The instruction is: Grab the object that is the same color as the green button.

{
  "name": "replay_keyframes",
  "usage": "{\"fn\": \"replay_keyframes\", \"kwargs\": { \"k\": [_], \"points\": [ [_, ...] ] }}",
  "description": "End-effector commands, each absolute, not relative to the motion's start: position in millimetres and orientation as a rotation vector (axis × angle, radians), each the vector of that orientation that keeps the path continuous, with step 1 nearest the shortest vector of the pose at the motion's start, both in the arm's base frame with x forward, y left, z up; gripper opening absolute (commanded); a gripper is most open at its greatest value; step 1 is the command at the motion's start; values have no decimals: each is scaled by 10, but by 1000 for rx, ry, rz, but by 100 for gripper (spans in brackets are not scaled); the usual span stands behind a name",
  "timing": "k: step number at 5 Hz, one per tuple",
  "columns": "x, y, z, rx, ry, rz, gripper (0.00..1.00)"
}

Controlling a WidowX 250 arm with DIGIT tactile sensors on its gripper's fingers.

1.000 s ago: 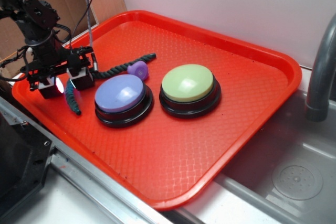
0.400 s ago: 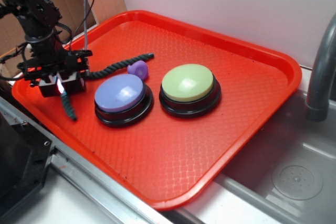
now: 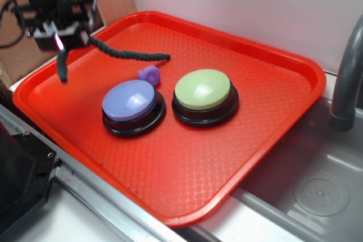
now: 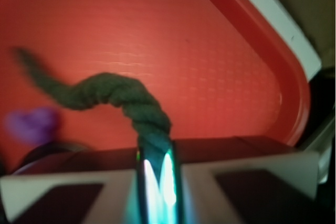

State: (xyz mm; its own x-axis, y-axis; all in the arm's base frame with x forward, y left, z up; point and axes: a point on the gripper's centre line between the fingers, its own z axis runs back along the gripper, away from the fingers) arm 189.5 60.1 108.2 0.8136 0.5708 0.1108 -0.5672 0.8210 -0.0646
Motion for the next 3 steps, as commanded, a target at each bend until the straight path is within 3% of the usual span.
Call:
{"fn": "replay_keyframes", "kwargs": {
  "k": [1,2,3],
  "points": [
    [1674,269,2125,-85,-258,394,0],
    [1607,282,2159,-122,-266,399,0],
    [1662,325,2056,-85,-226,443,0]
  ]
}}
